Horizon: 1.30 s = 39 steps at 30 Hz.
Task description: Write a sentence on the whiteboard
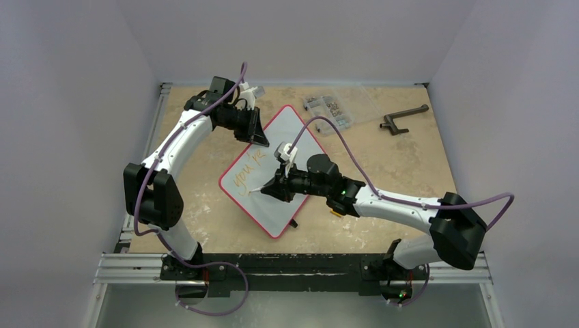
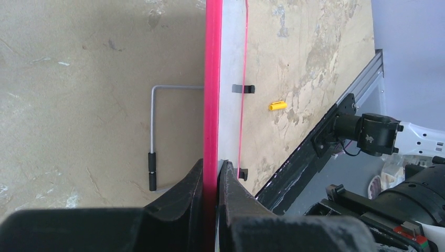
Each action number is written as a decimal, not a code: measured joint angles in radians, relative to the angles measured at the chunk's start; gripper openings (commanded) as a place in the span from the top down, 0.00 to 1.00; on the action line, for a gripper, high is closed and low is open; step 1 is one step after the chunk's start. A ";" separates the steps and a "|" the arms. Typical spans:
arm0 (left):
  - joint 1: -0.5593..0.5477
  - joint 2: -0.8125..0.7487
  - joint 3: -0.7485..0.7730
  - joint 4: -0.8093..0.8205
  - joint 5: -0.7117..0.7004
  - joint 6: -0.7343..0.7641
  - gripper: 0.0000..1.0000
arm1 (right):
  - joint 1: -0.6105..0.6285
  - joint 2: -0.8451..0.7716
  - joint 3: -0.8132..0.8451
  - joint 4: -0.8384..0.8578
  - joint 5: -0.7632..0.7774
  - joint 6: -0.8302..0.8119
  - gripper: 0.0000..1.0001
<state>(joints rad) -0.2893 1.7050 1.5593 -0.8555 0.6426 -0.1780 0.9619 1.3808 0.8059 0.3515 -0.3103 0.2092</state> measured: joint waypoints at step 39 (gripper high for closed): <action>0.000 0.000 0.000 0.001 0.000 0.005 1.00 | -0.001 -0.026 -0.040 -0.021 0.000 -0.009 1.00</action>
<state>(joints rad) -0.2893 1.7054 1.5593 -0.8547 0.6426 -0.1730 0.9611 1.3548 0.7658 0.3305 -0.3099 0.2001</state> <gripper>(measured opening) 0.076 0.090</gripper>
